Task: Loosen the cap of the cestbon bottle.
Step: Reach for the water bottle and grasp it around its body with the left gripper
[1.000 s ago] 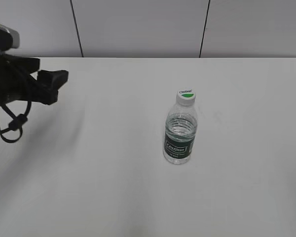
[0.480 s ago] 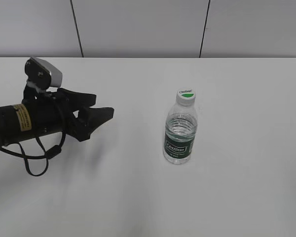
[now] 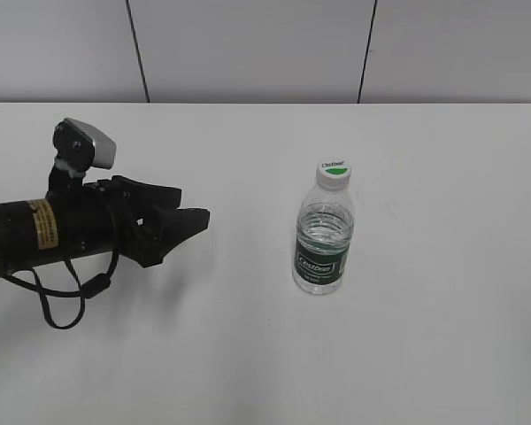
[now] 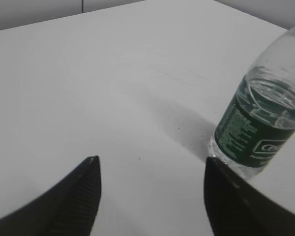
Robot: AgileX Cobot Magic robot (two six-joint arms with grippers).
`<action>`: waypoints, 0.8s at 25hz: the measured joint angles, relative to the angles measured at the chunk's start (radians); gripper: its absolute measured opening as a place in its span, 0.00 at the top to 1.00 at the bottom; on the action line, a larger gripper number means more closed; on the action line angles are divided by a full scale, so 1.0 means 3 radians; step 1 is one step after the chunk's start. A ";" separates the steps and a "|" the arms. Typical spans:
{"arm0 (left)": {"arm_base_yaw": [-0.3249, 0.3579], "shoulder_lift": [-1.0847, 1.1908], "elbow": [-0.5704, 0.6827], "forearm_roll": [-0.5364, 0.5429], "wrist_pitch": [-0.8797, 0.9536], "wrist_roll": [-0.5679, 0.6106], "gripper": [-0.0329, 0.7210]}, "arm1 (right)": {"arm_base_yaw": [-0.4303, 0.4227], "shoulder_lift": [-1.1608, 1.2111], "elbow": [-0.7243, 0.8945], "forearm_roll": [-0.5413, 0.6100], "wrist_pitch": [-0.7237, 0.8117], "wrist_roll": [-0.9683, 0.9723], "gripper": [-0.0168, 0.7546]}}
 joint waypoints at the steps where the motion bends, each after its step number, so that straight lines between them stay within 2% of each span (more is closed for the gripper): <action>1: 0.0000 0.0006 0.0000 0.0027 -0.0008 -0.0003 0.29 | 0.0000 0.0000 0.0000 0.0000 0.0000 0.0000 0.66; 7: -0.0015 0.0154 -0.0059 0.0482 -0.0025 -0.0031 0.28 | 0.0000 0.0000 0.0000 0.0000 0.0000 0.0000 0.66; 10: -0.0079 0.0271 -0.0214 0.0595 -0.0033 -0.0077 0.24 | 0.0000 0.0000 0.0000 0.0000 0.0000 0.0000 0.66; 14: -0.0214 0.0464 -0.0480 0.0647 -0.0050 -0.0170 0.16 | 0.0000 0.0000 0.0000 0.0000 0.0000 0.0000 0.66; 20: -0.0468 0.0695 -0.0834 0.0682 -0.0047 -0.0199 0.14 | 0.0000 0.0000 0.0000 0.0000 0.0000 0.0000 0.66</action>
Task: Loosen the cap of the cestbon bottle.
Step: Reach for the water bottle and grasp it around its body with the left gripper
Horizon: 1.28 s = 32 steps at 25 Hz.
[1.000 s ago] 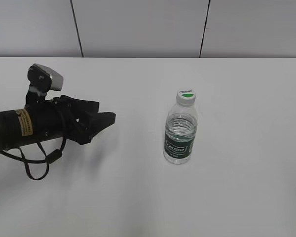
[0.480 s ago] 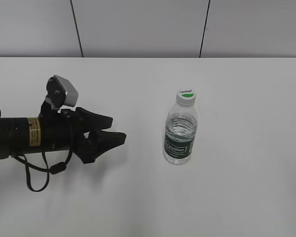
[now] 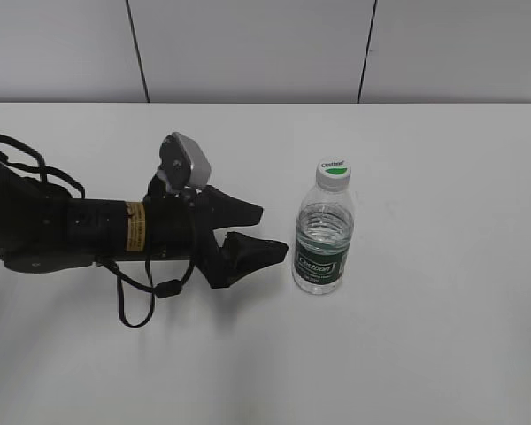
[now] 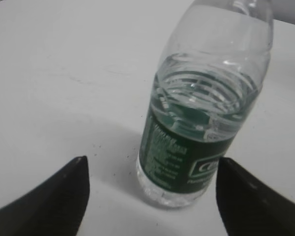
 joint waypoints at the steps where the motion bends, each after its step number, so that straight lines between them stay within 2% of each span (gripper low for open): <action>1: -0.0042 0.0023 -0.0045 0.0016 0.0008 0.0000 0.14 | 0.0000 0.0000 0.0000 0.0000 0.0000 0.0000 0.66; 12: -0.0345 0.0267 -0.0346 0.0092 0.0052 -0.0104 0.13 | 0.0000 0.0000 0.0000 0.0000 0.0000 0.0000 0.66; 25: -0.0531 0.0509 -0.0743 0.0043 0.0127 -0.0111 0.13 | 0.0000 0.0000 0.0000 0.0000 0.0000 0.0000 0.66; 32: -0.0591 0.0574 -0.0828 -0.0009 0.0149 -0.0111 0.14 | 0.0000 0.0000 0.0000 0.0000 0.0000 0.0000 0.66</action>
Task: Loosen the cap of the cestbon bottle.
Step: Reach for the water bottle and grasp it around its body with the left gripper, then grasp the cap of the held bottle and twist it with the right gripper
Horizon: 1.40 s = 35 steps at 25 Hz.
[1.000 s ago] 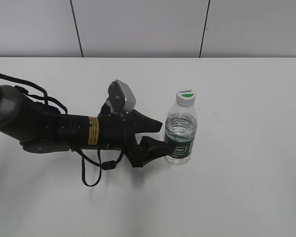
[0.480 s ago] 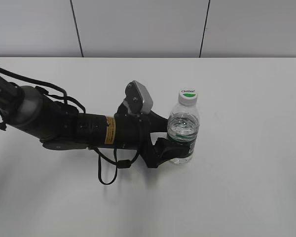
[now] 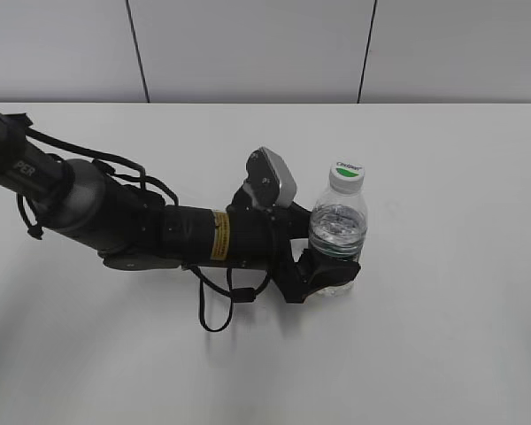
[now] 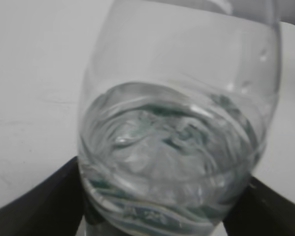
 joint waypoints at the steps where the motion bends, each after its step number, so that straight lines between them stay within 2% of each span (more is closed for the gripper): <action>1: -0.0003 0.0004 0.0000 -0.0011 0.0000 0.0000 0.14 | 0.0000 0.0000 0.0000 0.0000 0.0000 0.0000 0.66; 12: -0.0007 0.0007 0.0000 -0.0062 0.0016 0.0000 0.27 | 0.0000 0.0000 0.0000 0.0000 0.0000 0.0000 0.66; 35: -0.0007 0.0007 -0.0013 0.0025 0.0044 0.0064 0.27 | 0.0000 0.0000 0.0000 0.0005 0.0000 0.0000 0.66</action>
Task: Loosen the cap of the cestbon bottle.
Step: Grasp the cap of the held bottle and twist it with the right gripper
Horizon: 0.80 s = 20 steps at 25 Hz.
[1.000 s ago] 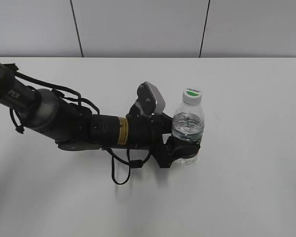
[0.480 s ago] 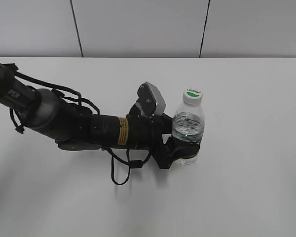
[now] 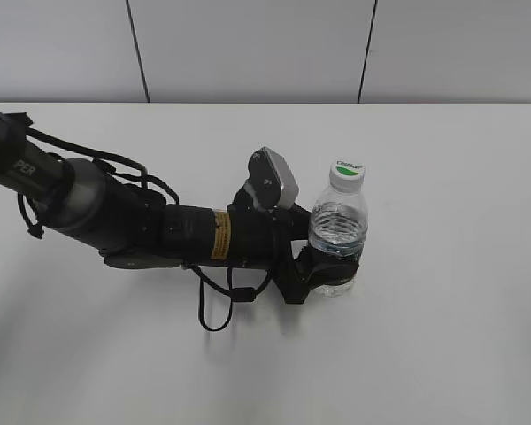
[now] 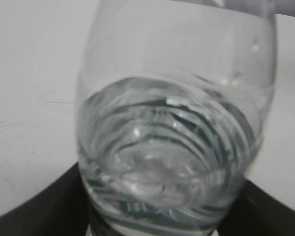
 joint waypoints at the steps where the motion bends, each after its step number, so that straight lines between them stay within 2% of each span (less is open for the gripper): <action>1: 0.0000 0.0000 0.0000 0.0000 0.0000 0.0000 0.27 | 0.0000 0.0020 -0.0014 0.0020 -0.0006 0.0000 0.66; 10: 0.0000 0.0000 0.0000 0.0003 0.0004 0.0000 0.27 | 0.0000 0.0848 -0.0271 0.0584 -0.0312 0.0000 0.66; 20: 0.0000 0.0000 -0.0006 0.0010 0.0004 0.0000 0.27 | 0.0000 0.1799 -0.0391 0.1600 -0.0326 -0.0403 0.66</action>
